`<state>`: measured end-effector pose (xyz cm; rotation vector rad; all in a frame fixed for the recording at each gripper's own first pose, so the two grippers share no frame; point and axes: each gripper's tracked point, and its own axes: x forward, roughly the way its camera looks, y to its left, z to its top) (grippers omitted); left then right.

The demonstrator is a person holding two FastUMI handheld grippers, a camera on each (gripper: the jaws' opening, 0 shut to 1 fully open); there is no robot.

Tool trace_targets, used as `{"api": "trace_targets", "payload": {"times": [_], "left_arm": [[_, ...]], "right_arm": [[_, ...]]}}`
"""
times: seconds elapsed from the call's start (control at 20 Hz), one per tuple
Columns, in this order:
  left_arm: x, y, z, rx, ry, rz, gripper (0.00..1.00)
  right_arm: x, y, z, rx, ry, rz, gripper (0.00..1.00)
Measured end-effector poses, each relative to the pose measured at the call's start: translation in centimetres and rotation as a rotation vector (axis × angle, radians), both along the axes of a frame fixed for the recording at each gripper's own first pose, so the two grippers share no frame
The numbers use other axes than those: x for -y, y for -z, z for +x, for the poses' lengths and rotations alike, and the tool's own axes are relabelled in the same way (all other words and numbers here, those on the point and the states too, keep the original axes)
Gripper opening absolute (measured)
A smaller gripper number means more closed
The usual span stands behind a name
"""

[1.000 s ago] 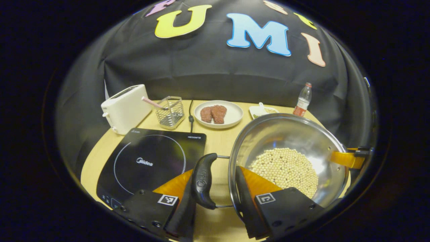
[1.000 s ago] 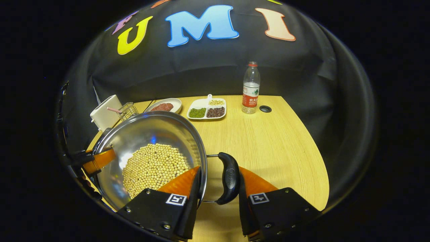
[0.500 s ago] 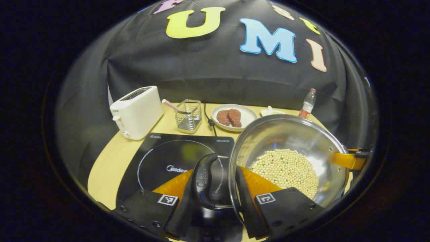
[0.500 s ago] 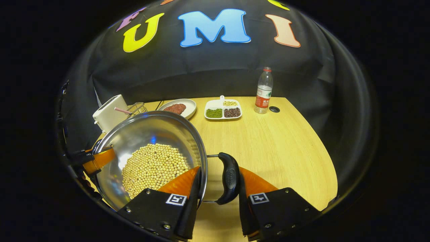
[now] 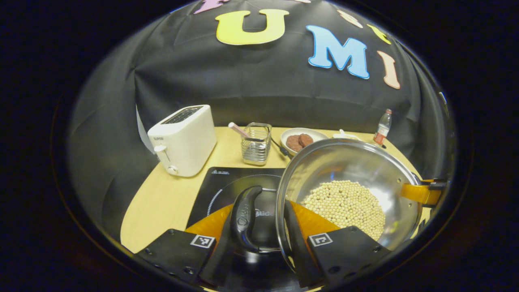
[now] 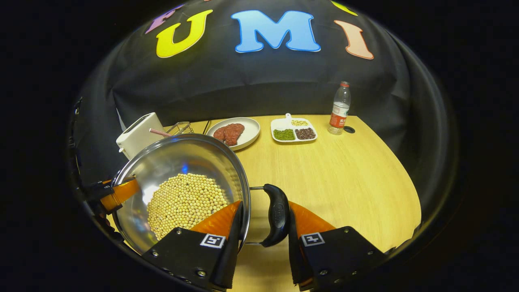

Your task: First push the handle of the pot to place it horizontally, then grasp the pot with both hands and set it on the induction cooktop.

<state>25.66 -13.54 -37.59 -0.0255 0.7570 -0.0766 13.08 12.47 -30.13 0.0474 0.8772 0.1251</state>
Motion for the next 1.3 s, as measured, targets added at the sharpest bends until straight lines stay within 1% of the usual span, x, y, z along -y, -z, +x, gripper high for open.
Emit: {"api": "trace_targets", "payload": {"times": [0.05,0.2,0.25,0.3,0.35,0.45,0.55,0.6,0.65,0.7,0.75,0.8,0.85,0.9,1.05,1.1,1.15,1.2,1.25,1.3], "left_arm": [[-0.1,0.0,-0.1,-0.002,-0.001,-0.001,0.7],[-0.5,0.2,0.0,-0.003,0.003,0.003,0.7],[-0.7,0.3,0.0,-0.004,0.007,0.005,0.66],[-0.8,0.3,0.0,-0.005,0.008,0.006,0.7],[-1.0,0.3,0.0,-0.007,0.008,0.007,0.66],[-1.2,0.4,0.0,-0.009,0.006,0.008,0.66],[-1.4,0.5,0.1,-0.012,0.002,0.007,0.73],[-1.4,0.5,0.0,-0.017,-0.002,0.006,0.66],[-1.5,0.5,0.0,-0.02,-0.003,0.008,0.7],[-1.7,0.6,0.0,-0.024,-0.003,0.01,0.7],[-1.7,0.6,-0.1,-0.028,-0.004,0.011,0.66],[-1.8,0.6,-0.1,-0.031,-0.006,0.012,0.7],[-1.8,0.7,-0.1,-0.034,-0.007,0.009,0.66],[-1.8,0.8,-0.1,-0.034,-0.008,0.005,0.7],[-1.6,0.9,-0.1,-0.035,-0.003,-0.006,0.7],[-1.6,0.8,-0.1,-0.035,-0.004,-0.011,0.74],[-1.6,0.9,-0.1,-0.038,-0.01,-0.015,0.7],[-1.5,0.8,0.1,-0.029,-0.014,-0.019,0.71],[-1.7,0.9,0.0,-0.029,-0.015,-0.023,0.68],[-1.7,0.8,-0.1,-0.024,-0.015,-0.027,0.72]], "right_arm": [[-0.9,0.1,0.2,-0.002,0.003,0.002,0.53],[-3.2,0.6,0.3,-0.01,0.013,0.006,0.54],[-4.0,0.8,0.3,-0.014,0.016,0.006,0.54],[-4.6,1.0,0.2,-0.02,0.019,0.006,0.53],[-5.3,1.1,0.3,-0.026,0.02,0.006,0.53],[-6.4,1.3,0.6,-0.03,0.019,0.005,0.53],[-7.6,1.4,0.9,-0.031,0.012,0.001,0.53],[-8.2,1.6,1.1,-0.036,0.008,-0.001,0.54],[-8.3,1.6,1.2,-0.041,0.006,-0.001,0.54],[-8.6,1.8,1.2,-0.047,0.005,0.0,0.54],[-9.1,2.0,1.2,-0.053,0.004,0.0,0.54],[-9.5,2.1,1.3,-0.057,0.002,-0.001,0.53],[-9.9,2.1,1.4,-0.056,0.002,-0.001,0.53],[-10.2,2.0,1.5,-0.058,0.003,-0.003,0.54],[-10.4,2.1,1.6,-0.057,0.008,-0.009,0.53],[-10.4,2.1,1.6,-0.059,0.009,-0.012,0.53],[-10.4,2.1,1.6,-0.055,0.011,-0.01,0.53],[-10.4,2.0,1.6,-0.055,0.012,-0.009,0.48],[-10.4,2.1,1.5,-0.056,0.015,-0.003,0.54],[-10.4,2.1,1.6,-0.056,0.016,0.002,0.48]]}}
